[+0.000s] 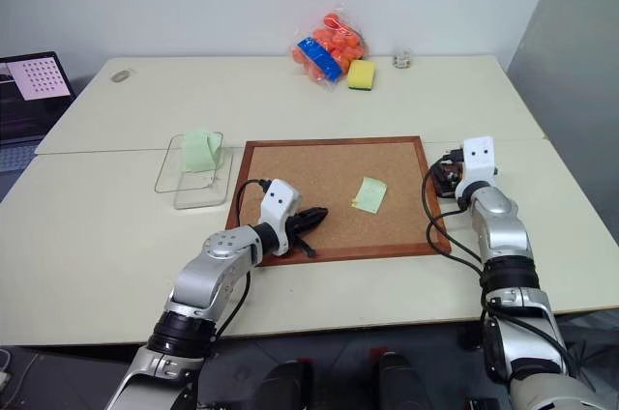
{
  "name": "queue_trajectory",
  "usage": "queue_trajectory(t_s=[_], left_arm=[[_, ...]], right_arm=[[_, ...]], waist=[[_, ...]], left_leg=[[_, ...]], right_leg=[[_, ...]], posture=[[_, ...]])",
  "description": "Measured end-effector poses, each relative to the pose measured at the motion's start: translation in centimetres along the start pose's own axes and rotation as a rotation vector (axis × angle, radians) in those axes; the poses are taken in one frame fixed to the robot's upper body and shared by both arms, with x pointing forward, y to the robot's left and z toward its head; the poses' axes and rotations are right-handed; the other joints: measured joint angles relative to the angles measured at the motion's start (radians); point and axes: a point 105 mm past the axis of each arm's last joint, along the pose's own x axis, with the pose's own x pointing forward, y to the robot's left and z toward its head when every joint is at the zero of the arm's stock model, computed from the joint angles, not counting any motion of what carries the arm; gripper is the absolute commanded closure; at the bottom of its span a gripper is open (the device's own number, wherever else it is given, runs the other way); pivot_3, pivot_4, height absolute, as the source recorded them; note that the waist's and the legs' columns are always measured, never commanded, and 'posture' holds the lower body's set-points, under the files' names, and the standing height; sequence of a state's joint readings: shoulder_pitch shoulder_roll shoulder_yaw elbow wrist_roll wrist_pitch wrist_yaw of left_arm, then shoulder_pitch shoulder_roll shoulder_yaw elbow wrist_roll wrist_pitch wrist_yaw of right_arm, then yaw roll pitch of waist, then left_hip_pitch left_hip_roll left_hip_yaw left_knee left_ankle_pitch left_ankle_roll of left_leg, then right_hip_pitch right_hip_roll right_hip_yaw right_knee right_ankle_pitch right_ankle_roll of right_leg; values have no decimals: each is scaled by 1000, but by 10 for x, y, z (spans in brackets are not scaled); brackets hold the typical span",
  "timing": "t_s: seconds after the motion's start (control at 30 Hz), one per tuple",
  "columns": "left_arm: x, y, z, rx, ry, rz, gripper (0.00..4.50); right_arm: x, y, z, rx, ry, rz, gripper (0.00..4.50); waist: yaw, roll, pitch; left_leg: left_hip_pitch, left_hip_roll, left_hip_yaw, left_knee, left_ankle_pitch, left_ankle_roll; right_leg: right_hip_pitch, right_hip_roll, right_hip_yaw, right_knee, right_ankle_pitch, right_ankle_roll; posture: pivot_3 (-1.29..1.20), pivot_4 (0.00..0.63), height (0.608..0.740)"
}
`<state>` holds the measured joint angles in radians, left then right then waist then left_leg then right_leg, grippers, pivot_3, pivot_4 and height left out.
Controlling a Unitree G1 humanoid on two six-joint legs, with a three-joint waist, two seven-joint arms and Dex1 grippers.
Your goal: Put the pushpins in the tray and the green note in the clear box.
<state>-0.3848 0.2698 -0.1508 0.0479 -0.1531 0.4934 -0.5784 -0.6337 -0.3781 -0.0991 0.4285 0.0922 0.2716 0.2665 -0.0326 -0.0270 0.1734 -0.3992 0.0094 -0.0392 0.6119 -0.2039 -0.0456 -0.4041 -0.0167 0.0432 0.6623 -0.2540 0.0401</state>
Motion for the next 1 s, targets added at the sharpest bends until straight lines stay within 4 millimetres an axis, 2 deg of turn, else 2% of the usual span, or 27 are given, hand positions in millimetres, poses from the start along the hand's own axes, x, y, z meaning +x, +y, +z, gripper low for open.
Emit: queue_trajectory(t_s=[0.1,0.17,0.37,0.53,0.63,0.87,1.0], left_arm=[[0,0,1,1,-1,0,4500],[0,0,1,1,-1,0,4500],[1,0,0,1,1,-1,4500],[1,0,0,0,2,-1,4500],[1,0,0,0,1,-2,4500],[0,0,0,0,-1,1,4500],[-1,0,-1,-1,-3,11,4500]], right_arm=[[-8,16,22,-12,-80,119,394],[-16,31,29,-13,-107,233,394],[-44,94,15,23,-72,606,394],[-48,135,12,30,-73,736,394],[-38,149,5,66,-50,746,394],[-21,160,-15,35,18,734,394],[-17,161,-20,2,15,734,978]], waist=[[0,0,0],[1,0,0],[1,0,0],[1,0,0],[1,0,0],[0,0,0],[0,0,0]], left_leg=[[0,0,0,0,0,0],[0,0,0,0,0,0],[0,0,0,0,0,0],[1,0,-1,0,0,0],[0,0,-1,0,0,0],[0,0,-1,0,0,0],[0,0,0,0,0,0]], right_leg=[[0,0,0,0,0,0],[0,0,0,0,0,0],[0,0,0,0,0,0],[0,0,-1,0,0,0],[0,0,-1,0,0,0],[0,0,-1,0,0,0],[0,0,-1,0,0,0]], posture=[[0,150,740],[0,150,740],[0,150,740],[0,150,740],[0,150,740],[0,150,740],[0,150,740]])
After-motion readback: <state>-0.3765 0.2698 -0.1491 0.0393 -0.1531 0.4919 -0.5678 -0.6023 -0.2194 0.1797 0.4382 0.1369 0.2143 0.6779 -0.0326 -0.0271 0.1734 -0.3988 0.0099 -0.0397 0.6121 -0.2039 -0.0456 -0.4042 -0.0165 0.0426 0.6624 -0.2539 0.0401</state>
